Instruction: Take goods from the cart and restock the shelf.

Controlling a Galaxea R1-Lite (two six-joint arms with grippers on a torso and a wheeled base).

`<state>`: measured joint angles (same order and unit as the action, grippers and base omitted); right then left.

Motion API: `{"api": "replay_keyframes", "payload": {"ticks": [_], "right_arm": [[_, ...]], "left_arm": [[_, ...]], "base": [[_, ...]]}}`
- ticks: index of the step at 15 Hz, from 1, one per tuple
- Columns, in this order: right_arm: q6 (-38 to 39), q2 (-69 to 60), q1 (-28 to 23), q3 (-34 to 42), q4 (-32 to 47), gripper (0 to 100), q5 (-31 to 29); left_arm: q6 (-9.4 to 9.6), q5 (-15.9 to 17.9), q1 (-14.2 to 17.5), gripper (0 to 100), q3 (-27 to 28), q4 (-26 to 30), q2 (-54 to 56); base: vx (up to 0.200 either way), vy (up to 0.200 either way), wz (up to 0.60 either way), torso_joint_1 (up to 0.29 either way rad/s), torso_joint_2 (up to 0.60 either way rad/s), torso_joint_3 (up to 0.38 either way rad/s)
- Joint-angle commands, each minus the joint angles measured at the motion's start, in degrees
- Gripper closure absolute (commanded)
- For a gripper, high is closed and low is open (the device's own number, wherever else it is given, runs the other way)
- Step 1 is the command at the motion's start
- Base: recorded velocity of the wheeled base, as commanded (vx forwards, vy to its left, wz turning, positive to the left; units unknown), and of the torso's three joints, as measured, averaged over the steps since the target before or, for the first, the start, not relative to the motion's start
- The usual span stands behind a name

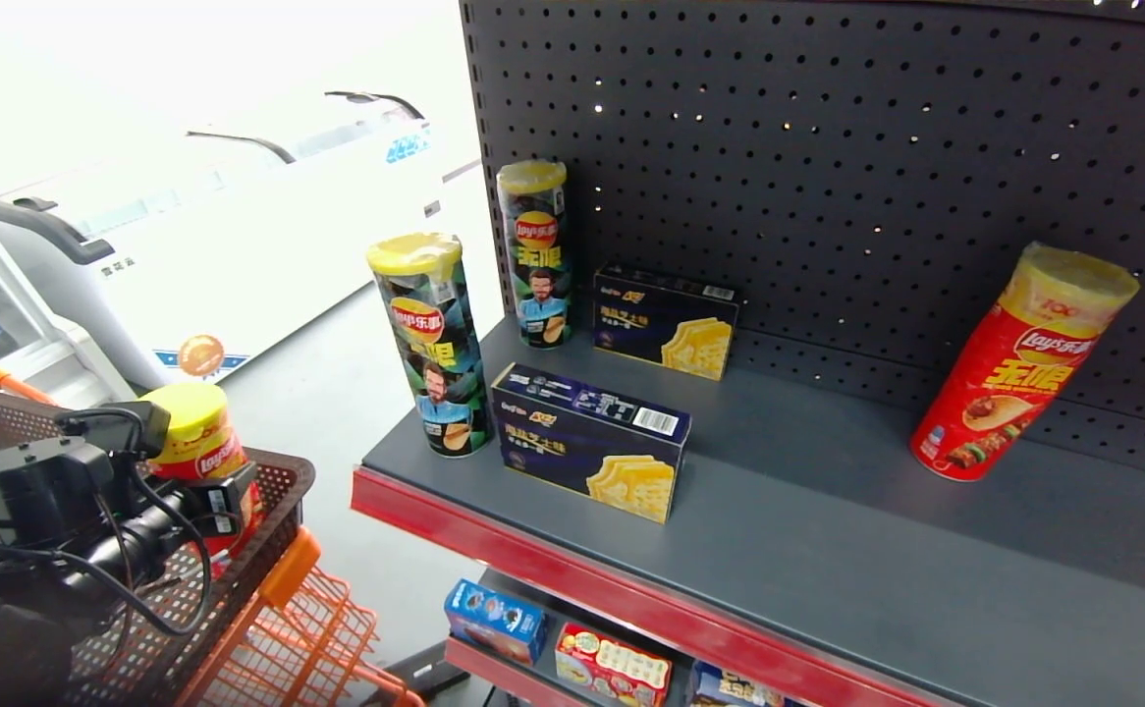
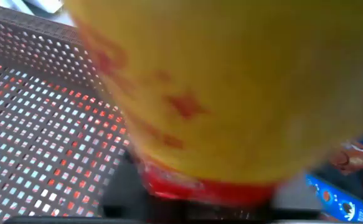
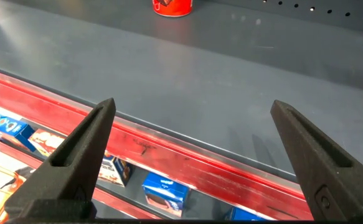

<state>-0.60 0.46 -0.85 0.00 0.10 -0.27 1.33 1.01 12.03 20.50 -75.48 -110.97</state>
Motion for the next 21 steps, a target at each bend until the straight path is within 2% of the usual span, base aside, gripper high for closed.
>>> {"api": "replay_keyframes", "payload": {"ticks": [1,6,8,10,14,15,16,17,18,20,21], "right_arm": [[-0.02,-0.02,-0.03,0.00,-0.01,0,0.00],[-0.02,-0.02,-0.03,0.00,-0.01,0,0.00],[-0.02,-0.02,-0.03,0.00,-0.01,0,0.00],[-0.02,-0.02,-0.03,0.00,-0.01,0,0.00],[-0.02,-0.02,-0.03,0.00,-0.01,0,0.00],[-0.02,-0.02,-0.03,0.00,-0.01,0,0.00],[-0.02,-0.02,-0.03,0.00,-0.01,0,0.00],[-0.02,-0.02,-0.03,0.00,-0.01,0,0.00],[-0.02,-0.02,-0.03,0.00,-0.01,0,0.00],[-0.02,-0.02,-0.03,0.00,-0.01,0,0.00],[-0.02,-0.02,-0.03,0.00,-0.01,0,0.00]], "left_arm": [[-0.01,0.04,0.10,100,-0.55,0.07,0.23],[0.43,0.22,-0.08,100,-0.64,0.16,4.36],[1.66,1.45,-0.25,100,-0.73,3.94,9.98],[2.45,4.70,-1.05,100,-1.17,7.98,16.22],[2.36,4.61,-3.59,100,-1.26,8.95,25.54],[2.36,4.17,-6.32,100,-1.08,12.55,30.73],[2.36,4.00,-7.11,100,-0.38,15.37,33.19],[2.45,4.26,-8.78,100,1.12,21.70,36.35],[2.54,4.00,-10.19,100,0.24,23.10,37.85],[1.48,7.78,-16.25,100,-1.08,23.45,40.48],[0.96,8.39,-16.95,100,-0.64,23.10,40.13]], "base": [[0.000,0.000,0.00,0.000,0.00,0.000],[0.000,0.000,0.00,0.000,0.00,0.000],[0.000,0.000,0.00,0.000,0.00,0.000],[0.000,0.000,0.00,0.000,0.00,0.000],[0.000,0.000,0.00,0.000,0.00,0.000],[0.000,0.000,0.00,0.000,0.00,0.000],[0.000,0.000,0.00,0.000,0.00,0.000],[0.000,0.000,0.00,0.000,0.00,0.000],[0.000,0.000,0.00,0.000,0.00,0.000],[0.000,0.000,0.00,0.000,0.00,0.000],[0.000,0.000,0.00,0.000,0.00,0.000]]}}
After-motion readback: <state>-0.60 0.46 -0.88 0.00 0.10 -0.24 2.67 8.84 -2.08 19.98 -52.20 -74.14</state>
